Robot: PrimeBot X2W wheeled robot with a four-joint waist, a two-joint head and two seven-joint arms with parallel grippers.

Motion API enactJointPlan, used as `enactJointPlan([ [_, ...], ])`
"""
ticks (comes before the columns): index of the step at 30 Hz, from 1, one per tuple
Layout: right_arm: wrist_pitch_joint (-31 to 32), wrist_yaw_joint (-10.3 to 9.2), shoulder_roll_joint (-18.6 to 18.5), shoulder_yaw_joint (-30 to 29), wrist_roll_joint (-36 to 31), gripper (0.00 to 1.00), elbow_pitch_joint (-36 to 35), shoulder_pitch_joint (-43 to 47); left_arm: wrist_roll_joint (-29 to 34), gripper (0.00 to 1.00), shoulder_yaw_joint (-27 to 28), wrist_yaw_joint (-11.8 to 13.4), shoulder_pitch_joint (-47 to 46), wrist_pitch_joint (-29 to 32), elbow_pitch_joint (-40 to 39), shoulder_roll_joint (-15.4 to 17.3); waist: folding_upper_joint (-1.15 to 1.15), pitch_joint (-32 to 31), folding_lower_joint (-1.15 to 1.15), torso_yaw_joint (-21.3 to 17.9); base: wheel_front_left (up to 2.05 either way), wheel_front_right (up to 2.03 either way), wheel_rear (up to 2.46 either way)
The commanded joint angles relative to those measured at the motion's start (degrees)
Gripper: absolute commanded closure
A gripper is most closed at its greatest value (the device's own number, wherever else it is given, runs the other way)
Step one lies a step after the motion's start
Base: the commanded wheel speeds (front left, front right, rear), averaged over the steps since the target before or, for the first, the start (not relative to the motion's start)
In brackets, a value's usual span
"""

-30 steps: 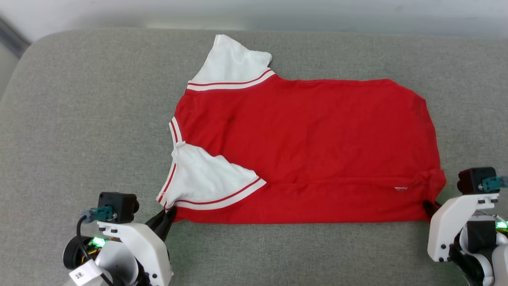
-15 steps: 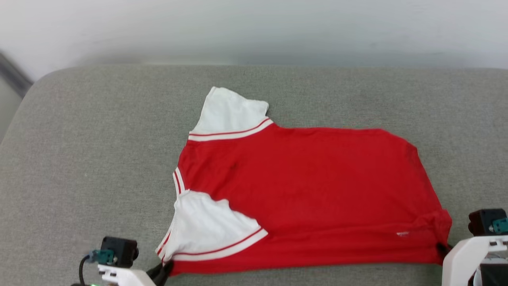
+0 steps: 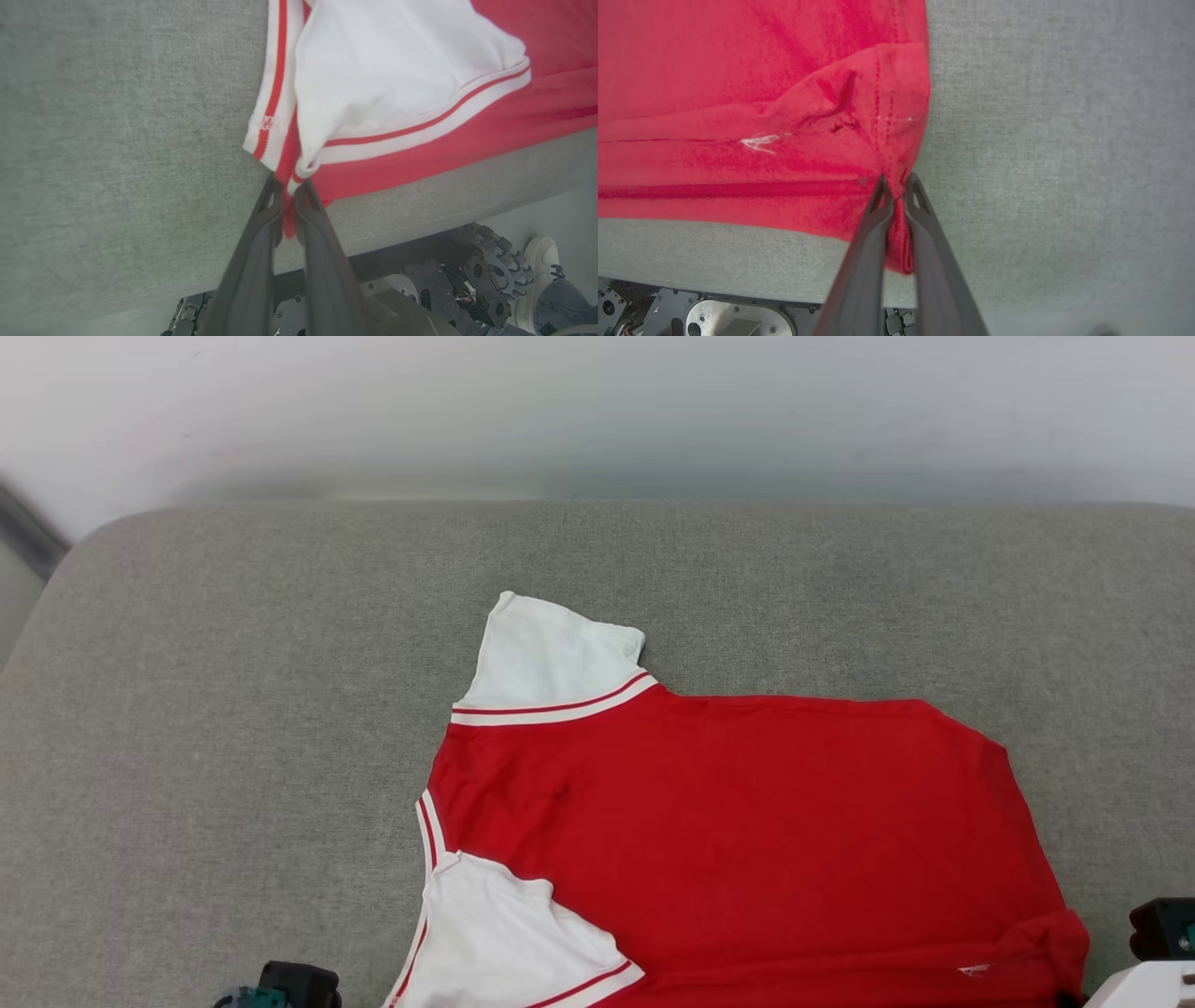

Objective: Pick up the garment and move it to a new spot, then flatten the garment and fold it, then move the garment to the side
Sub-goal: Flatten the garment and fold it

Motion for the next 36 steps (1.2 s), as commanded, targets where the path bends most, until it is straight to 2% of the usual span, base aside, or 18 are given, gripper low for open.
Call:
enactJointPlan([
  [1, -0.1, -0.10, -0.1, -0.5, -0.3, 1.00, 0.6, 0.4, 0.2, 1.00, -0.4, -0.4, -0.4, -0.2, 0.9, -0.1, 0.00, 0.2, 0.00, -0.1, 0.00, 0.00, 0.00],
  [7, -1.2, -0.09, 1.0, 0.8, -0.4, 1.00, 3.4, -1.0, 0.1, 1.00, -1.0, -2.5, -1.6, -0.6, 4.4, -1.9, 0.00, 0.6, 0.00, -0.1, 0.00, 0.00, 0.00],
  [8, -1.3, -0.08, 1.2, 1.0, -0.4, 1.00, 3.9, -1.1, 0.3, 0.94, -1.1, -2.5, -1.9, -0.9, 4.9, -2.0, 0.00, 0.6, 0.00, -0.1, 0.00, 0.00, 0.00],
  [9, -1.7, -0.08, 1.3, 1.2, -0.3, 1.00, 4.2, -1.3, 0.4, 0.31, -1.1, -2.7, -2.2, -1.1, 5.4, -2.2, 0.00, 0.6, 0.00, 0.0, 0.00, 0.00, 0.00],
  [10, -2.1, -0.08, 1.5, 1.2, -0.2, 0.02, 4.5, -1.7, 0.6, 0.00, -1.1, -2.9, -2.4, -1.5, 5.7, -2.3, 0.00, 0.5, 0.00, 0.0, 0.00, 0.00, 0.00],
  [17, -4.4, -0.08, 2.1, 0.7, 1.4, 0.00, 3.9, -3.5, 1.8, 0.00, 0.0, -3.6, -3.8, -4.8, 6.7, -3.0, 0.00, -1.6, 0.00, 0.1, 0.00, 0.00, 0.00],
  [23, -8.7, -0.08, 2.0, -0.5, 3.5, 0.00, -0.3, -5.8, 4.6, 0.00, 3.3, -2.9, -5.6, -14.0, 5.9, -4.5, 0.00, -3.0, 0.00, -0.4, 0.00, 0.00, 0.00],
  [30, -20.5, -0.07, 1.0, 2.2, 7.3, 0.00, -6.1, -8.8, 10.2, 0.00, 5.4, -4.3, -8.4, -24.1, 4.2, -5.6, 0.00, -3.6, 0.00, -1.2, 0.00, 0.00, 0.00],
  [34, -28.4, -0.07, 0.9, 4.1, 7.4, 0.00, -7.7, -9.5, 15.1, 0.00, 7.8, -4.3, -9.3, -26.3, 2.4, -6.9, 0.00, -3.4, 0.00, -1.5, 0.00, 0.00, 0.00],
  [36, -31.8, -0.07, 0.4, 5.4, 6.9, 0.00, -7.9, -9.1, 17.5, 0.00, 10.3, -4.1, -9.4, -26.5, 0.5, -8.9, 0.00, -3.3, 0.00, -1.5, 0.00, 0.00, 0.00],
])
